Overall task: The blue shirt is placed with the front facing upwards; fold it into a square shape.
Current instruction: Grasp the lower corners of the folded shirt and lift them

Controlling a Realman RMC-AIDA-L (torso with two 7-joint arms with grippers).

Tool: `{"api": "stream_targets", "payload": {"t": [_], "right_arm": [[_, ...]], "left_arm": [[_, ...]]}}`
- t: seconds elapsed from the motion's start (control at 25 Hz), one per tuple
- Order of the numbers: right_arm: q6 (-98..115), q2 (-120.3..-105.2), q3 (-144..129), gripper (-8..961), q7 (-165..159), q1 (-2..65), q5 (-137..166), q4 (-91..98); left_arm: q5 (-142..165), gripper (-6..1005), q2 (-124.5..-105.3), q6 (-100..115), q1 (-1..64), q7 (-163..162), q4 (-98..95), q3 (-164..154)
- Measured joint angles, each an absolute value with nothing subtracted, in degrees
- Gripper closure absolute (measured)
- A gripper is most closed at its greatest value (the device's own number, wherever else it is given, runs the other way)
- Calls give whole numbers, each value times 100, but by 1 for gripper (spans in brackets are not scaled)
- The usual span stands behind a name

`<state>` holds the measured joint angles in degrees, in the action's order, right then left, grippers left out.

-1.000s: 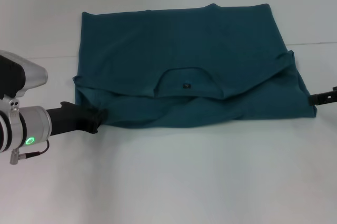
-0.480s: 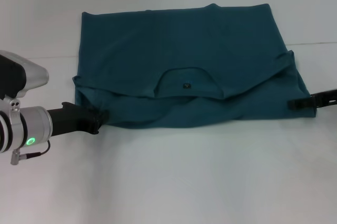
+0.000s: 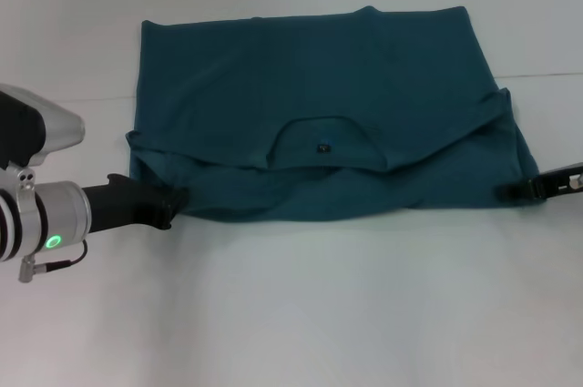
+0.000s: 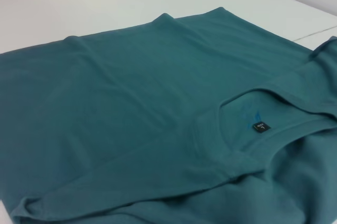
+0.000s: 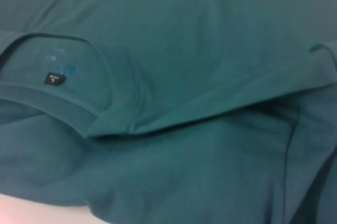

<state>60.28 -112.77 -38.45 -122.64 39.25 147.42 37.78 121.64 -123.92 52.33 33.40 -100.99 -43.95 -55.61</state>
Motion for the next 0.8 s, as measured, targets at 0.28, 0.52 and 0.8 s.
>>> {"api": "stream_targets", "payload": {"t": [0.28, 0.52, 0.8], "right_arm": [[6099, -11248, -3735, 605, -12132, 3744, 14632, 3966], [6273, -11098, -3692, 738, -12019, 3514, 14086, 3997], [6529, -10905, -3511, 891, -11967, 3276, 13708, 4007]], "left_arm": [[12165, 939, -12350, 5207, 3315, -10050, -4378, -5376], [12228, 939, -12273, 5231, 3306, -10039, -4341, -5257], [12367, 938, -12269, 5247, 3310, -10072, -4341, -5256]]}}
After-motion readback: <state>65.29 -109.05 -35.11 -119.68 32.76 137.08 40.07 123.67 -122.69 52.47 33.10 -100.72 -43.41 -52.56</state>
